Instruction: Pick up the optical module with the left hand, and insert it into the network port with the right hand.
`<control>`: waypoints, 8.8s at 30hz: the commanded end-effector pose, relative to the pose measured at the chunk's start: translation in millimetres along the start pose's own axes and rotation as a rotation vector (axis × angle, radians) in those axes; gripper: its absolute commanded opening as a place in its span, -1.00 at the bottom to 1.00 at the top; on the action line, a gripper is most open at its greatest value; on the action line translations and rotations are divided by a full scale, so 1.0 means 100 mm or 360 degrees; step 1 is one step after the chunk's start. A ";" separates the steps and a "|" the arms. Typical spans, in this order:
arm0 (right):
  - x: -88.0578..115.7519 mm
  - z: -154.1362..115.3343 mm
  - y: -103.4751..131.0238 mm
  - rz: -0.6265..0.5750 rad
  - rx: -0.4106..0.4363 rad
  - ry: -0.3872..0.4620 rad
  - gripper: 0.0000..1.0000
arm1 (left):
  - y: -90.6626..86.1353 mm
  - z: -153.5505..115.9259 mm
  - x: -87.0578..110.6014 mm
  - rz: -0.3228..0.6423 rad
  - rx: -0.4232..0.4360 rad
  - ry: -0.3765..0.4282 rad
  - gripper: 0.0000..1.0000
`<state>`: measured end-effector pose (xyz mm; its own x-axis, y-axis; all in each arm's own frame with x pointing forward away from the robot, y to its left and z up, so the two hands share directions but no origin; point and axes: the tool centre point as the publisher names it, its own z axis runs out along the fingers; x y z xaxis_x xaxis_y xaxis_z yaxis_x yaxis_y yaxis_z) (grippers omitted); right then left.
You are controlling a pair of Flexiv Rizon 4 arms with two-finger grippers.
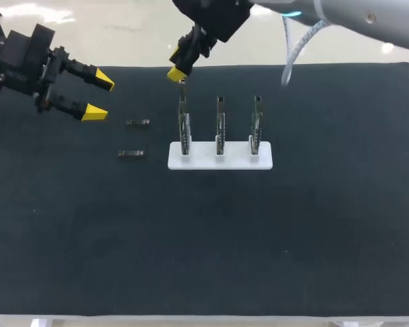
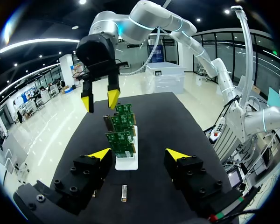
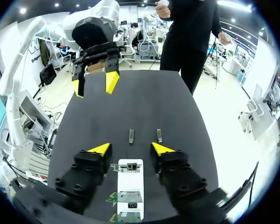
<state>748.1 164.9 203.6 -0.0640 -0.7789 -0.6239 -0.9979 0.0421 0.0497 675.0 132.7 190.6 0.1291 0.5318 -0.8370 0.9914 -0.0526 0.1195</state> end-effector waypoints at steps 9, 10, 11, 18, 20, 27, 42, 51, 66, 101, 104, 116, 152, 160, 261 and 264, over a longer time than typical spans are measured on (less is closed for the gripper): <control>0.04 0.05 0.00 -0.0013 -0.0002 0.0016 -1.00 | -0.01 0.01 0.00 0.0000 -0.0005 0.0005 1.00; 0.05 0.06 0.00 -0.0015 -0.0003 0.0015 -1.00 | -0.01 0.01 0.00 0.0000 -0.0005 0.0005 1.00; 0.05 0.07 0.00 -0.0017 -0.0003 0.0014 -1.00 | -0.01 0.01 0.00 0.0000 -0.0005 0.0005 1.00; 0.10 0.09 0.01 -0.0026 -0.0003 0.0014 -1.00 | -0.01 0.01 0.00 0.0000 -0.0005 0.0005 1.00; 0.11 0.09 0.01 -0.0027 -0.0003 0.0018 -1.00 | -0.01 0.01 0.00 0.0000 -0.0005 0.0005 1.00; 0.14 0.10 0.02 -0.0029 -0.0005 0.0020 -1.00 | -0.01 0.01 0.00 0.0000 -0.0005 0.0005 1.00; 0.24 0.16 0.01 -0.0041 -0.0009 0.0010 -1.00 | -0.01 0.01 0.00 0.0000 -0.0005 0.0005 1.00; 0.30 0.24 0.01 -0.0042 -0.0011 -0.0014 -1.00 | -0.01 0.01 0.00 0.0000 -0.0005 0.0005 1.00; 0.37 0.35 0.00 -0.0052 0.0001 -0.0012 -1.00 | -0.01 0.01 0.00 0.0000 -0.0005 0.0005 1.00; 0.33 0.16 0.00 -0.0029 0.0038 -0.0064 -1.00 | -0.01 0.01 0.00 0.0000 -0.0005 0.0005 1.00; 0.35 0.07 0.02 -0.0012 0.0052 -0.0090 -1.00 | -0.01 0.01 0.00 0.0000 -0.0005 0.0005 1.00; 0.65 -0.53 0.10 -0.0027 0.0077 -0.0105 -1.00 | -0.01 0.01 0.00 0.0000 -0.0005 0.0005 1.00; 1.58 -1.45 0.16 -0.0100 0.0001 -0.0167 1.00 | -0.01 0.01 0.00 0.0000 -0.0005 0.0005 1.00; 1.58 -1.45 0.16 -0.0100 0.0001 -0.0167 1.00 | -0.01 0.01 0.00 0.0000 -0.0005 0.0005 1.00; 1.58 -1.45 0.16 -0.0100 0.0001 -0.0167 1.00 | 0.37 0.47 1.58 -0.0209 0.0057 0.1352 1.00; 1.58 -1.45 0.16 -0.0100 0.0001 -0.0167 1.00 | 0.41 0.51 1.61 -0.0209 0.0086 0.1368 1.00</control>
<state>722.8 -48.9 218.7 -0.0025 -0.7108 -0.7034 -1.0000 -0.0035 0.0071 726.5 177.5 37.2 -0.0275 0.9864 -0.1623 0.9991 0.0325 0.0282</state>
